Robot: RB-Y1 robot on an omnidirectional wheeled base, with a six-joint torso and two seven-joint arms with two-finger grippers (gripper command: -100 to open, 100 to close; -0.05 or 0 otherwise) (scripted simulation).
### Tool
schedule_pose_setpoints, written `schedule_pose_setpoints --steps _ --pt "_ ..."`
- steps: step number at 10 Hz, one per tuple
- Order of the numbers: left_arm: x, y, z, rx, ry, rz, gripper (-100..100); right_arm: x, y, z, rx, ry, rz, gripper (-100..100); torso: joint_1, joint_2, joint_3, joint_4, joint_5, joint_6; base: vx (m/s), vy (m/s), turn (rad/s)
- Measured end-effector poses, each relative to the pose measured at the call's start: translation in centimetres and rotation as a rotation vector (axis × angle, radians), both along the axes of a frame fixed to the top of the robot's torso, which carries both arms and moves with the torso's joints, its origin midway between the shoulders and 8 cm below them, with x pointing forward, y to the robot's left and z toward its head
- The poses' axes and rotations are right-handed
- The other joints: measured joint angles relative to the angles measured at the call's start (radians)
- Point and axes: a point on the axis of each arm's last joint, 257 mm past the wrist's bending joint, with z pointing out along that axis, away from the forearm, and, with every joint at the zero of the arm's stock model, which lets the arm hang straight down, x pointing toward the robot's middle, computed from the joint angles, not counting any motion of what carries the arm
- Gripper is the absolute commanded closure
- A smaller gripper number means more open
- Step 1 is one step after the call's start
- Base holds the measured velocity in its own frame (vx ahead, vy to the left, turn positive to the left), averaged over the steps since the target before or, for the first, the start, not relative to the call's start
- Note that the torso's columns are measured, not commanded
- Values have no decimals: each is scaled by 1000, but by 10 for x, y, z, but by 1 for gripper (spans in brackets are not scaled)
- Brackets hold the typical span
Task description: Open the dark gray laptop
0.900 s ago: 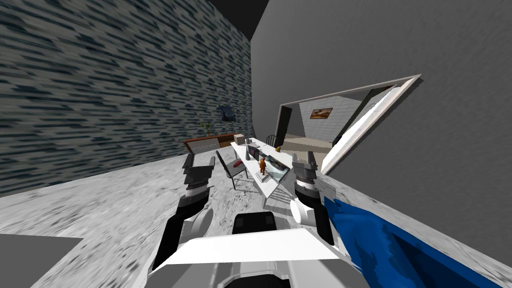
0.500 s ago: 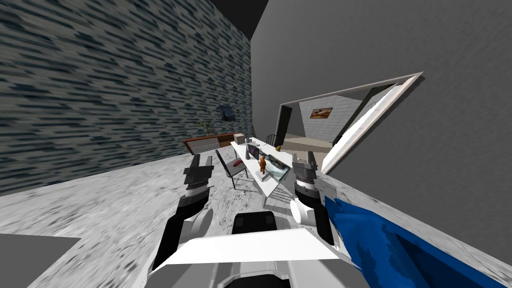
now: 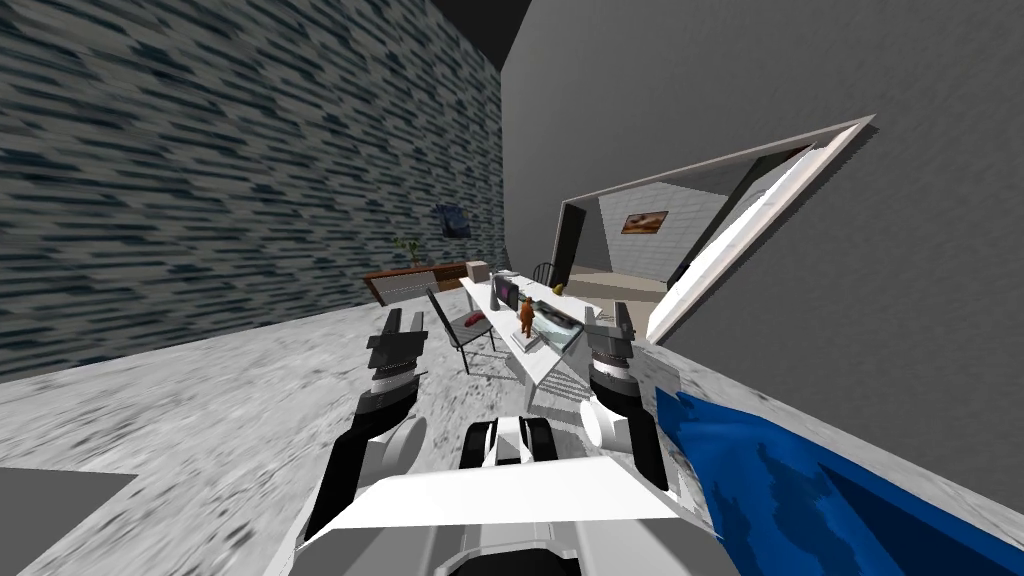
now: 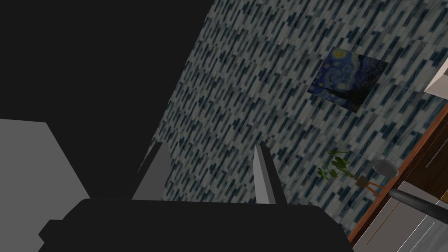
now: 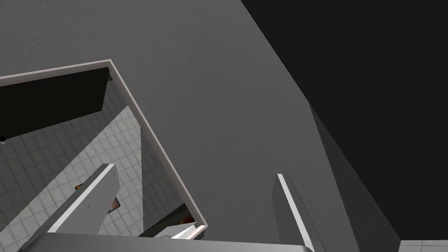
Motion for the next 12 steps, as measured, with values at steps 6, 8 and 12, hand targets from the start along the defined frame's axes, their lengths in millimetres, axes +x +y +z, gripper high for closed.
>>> schedule_pose_setpoints --steps 6,8,12 --pt "0 0 0 0 1 0 0 13 3 -32 -217 132 -31 -100 1 121 -241 121 0 0 -51 39 73" --pt "0 0 0 0 1 0 0 20 -7 -51 -318 211 -85 -100 1 121 -241 121 0 0 -88 89 132" --pt "0 0 0 0 1 0 0 28 -43 -101 -533 407 -243 -100 1 120 -242 120 0 0 -78 108 159"
